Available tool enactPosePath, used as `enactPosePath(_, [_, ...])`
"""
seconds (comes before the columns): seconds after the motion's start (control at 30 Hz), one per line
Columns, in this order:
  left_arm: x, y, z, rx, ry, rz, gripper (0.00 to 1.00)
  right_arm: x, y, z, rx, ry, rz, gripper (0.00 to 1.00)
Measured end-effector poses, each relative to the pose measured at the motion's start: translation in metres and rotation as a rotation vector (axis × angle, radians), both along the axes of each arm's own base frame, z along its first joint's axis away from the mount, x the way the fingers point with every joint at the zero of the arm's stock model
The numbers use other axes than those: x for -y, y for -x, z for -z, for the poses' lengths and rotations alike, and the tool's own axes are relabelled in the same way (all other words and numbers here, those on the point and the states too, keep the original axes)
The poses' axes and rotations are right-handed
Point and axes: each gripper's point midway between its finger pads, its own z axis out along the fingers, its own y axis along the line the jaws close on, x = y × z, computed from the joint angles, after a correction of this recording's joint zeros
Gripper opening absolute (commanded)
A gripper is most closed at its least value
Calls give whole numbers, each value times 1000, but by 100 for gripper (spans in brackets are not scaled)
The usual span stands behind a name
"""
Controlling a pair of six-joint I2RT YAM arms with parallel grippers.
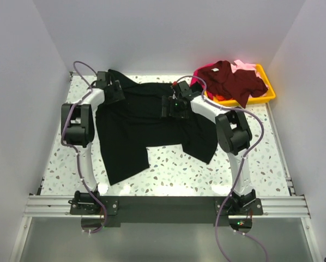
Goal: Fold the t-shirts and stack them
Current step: Flatten the tshirt out
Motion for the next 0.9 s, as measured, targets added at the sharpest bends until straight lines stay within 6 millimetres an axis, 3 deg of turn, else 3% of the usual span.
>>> enactPosePath(0.1, [0, -8, -9, 6, -7, 15, 100, 0, -1, -1, -2, 14, -17, 97])
enactPosePath(0.27, [-1, -7, -50, 66, -28, 12, 100, 4, 3, -7, 2, 32, -41, 98])
enactPosePath(0.37, [1, 14, -88, 119, -42, 8, 100, 12, 17, -21, 16, 32, -41, 98])
enactPosePath(0.47, [16, 51, -130, 196, -33, 30, 100, 27, 40, -46, 43, 29, -33, 98])
enactPosePath(0.53, [25, 75, -139, 221, -18, 50, 100, 39, 56, -62, 72, 30, -21, 99])
enactPosePath(0.6, [31, 99, -132, 211, 1, 60, 100, 50, 72, -74, 101, 31, -7, 99])
enactPosePath(0.7, [30, 129, -92, 130, 17, 57, 100, 67, 94, -76, 111, 40, 17, 99])
enactPosePath(0.8, [30, 157, -51, 21, 26, 59, 100, 81, 114, -56, 68, 59, 38, 99])
enactPosePath(0.9, [31, 168, -35, -24, 38, 66, 100, 93, 129, -28, 5, 79, 67, 99])
